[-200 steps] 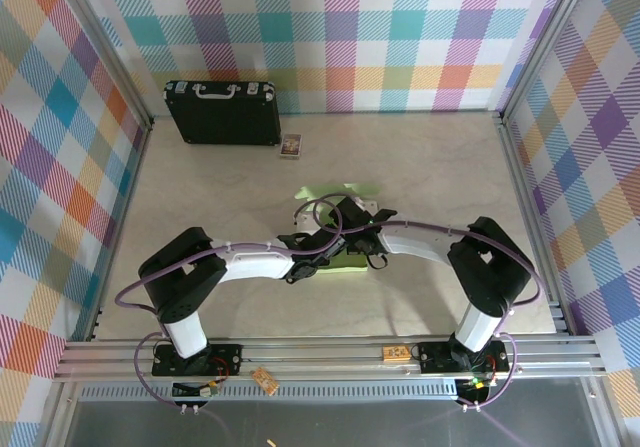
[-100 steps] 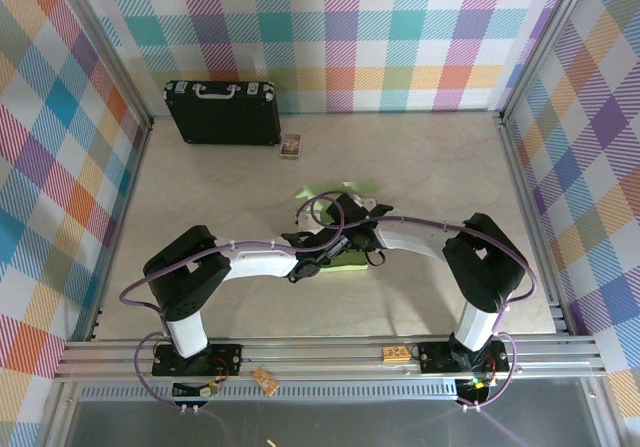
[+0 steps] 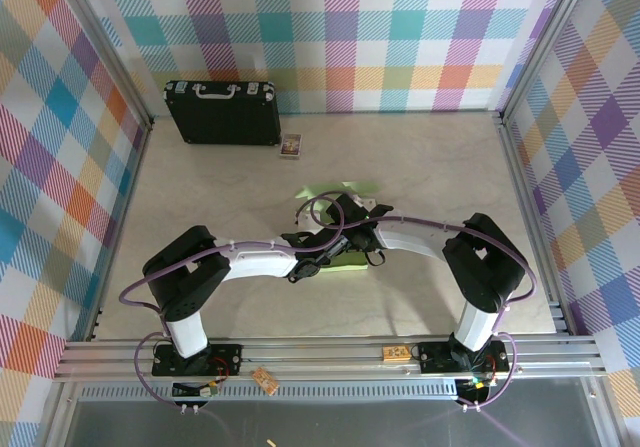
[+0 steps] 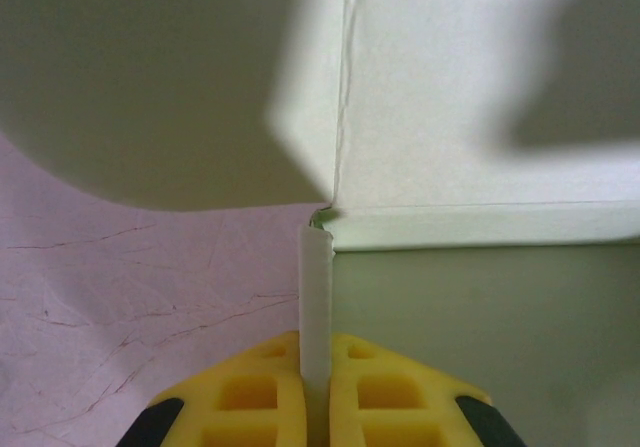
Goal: Fold the paper box
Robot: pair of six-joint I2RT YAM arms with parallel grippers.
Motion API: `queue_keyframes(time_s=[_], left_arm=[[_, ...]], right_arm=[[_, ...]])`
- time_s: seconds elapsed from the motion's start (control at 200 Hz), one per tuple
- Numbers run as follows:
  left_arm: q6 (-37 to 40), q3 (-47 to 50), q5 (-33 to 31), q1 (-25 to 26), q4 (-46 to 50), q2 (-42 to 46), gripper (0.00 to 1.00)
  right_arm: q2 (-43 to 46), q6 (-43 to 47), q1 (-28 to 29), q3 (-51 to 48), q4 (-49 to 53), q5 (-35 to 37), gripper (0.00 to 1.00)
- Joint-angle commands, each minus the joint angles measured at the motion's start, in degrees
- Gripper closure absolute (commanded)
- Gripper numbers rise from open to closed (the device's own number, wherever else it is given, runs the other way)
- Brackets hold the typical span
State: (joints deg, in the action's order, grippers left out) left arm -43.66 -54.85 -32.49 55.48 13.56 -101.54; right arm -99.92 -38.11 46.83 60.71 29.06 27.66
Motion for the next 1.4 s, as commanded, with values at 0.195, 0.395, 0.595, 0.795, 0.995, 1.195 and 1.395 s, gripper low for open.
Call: queue_keyframes(time_s=[0.195, 0.395, 0.595, 0.795, 0.995, 1.195, 1.395], left_arm=[[1.0, 0.8, 1.8, 1.0, 3.3, 0.7, 1.00], [0.9, 0.1, 1.1, 1.0, 4.3, -0.2, 1.00], [0.7, 0.6, 1.1, 1.0, 4.1, 0.1, 1.00], [0.8, 0.4, 0.8, 1.0, 4.5, 0.4, 1.00], [0.7, 0.7, 0.7, 1.0, 4.5, 0.7, 1.00], [0.8, 0.8, 0.9, 1.0, 4.7, 0.9, 1.00], [0.8, 0.7, 0.9, 1.0, 4.6, 0.9, 1.00]], right_arm=[[2.3, 1.4, 1.4, -3.2, 0.9, -0.2, 1.00], [5.5, 1.7, 1.0, -4.2, -0.3, -2.8, 0.89], [7.7, 2.1, 0.8, -4.9, 0.3, -4.2, 0.78], [8.7, 2.1, 0.7, -5.8, 1.9, -4.5, 0.75], [6.6, 2.2, 0.7, -6.6, 2.2, -6.4, 0.74], [3.7, 2.0, 0.7, -5.1, 4.8, -2.6, 0.85], [1.5, 2.6, 0.8, -2.9, 6.4, -2.3, 0.97]])
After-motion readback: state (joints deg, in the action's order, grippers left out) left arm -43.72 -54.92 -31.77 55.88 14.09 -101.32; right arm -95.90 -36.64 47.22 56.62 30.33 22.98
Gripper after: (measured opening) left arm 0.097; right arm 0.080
